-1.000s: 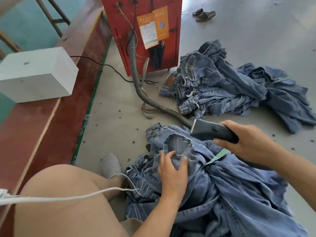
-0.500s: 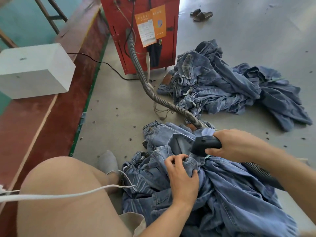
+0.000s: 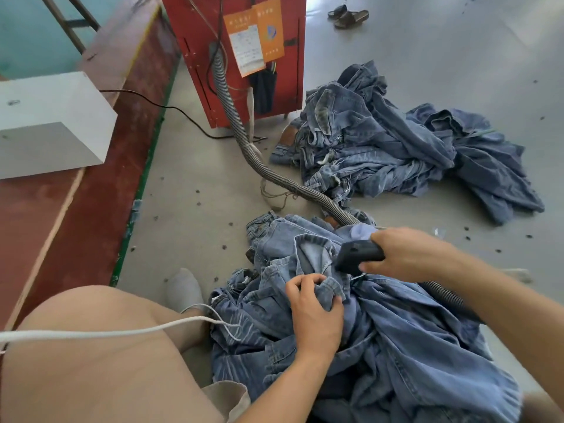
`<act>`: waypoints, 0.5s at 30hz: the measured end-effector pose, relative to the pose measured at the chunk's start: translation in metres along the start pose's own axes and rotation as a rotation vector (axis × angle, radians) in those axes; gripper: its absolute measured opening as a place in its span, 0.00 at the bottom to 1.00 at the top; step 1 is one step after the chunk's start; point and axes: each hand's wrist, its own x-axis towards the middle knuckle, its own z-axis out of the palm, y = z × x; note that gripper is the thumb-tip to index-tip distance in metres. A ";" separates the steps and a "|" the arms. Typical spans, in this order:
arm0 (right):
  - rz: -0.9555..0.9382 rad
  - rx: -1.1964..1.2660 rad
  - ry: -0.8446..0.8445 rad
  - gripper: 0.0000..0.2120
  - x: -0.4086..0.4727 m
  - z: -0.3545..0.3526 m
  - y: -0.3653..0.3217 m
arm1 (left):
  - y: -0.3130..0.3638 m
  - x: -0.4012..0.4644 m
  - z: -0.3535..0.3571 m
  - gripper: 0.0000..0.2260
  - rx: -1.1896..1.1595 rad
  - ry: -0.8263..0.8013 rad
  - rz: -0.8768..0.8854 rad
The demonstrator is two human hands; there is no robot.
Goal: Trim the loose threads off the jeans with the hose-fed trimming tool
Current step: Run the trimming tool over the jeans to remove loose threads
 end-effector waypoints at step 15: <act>-0.085 0.104 0.085 0.14 -0.016 -0.015 0.010 | 0.005 0.032 -0.013 0.16 0.046 -0.164 -0.191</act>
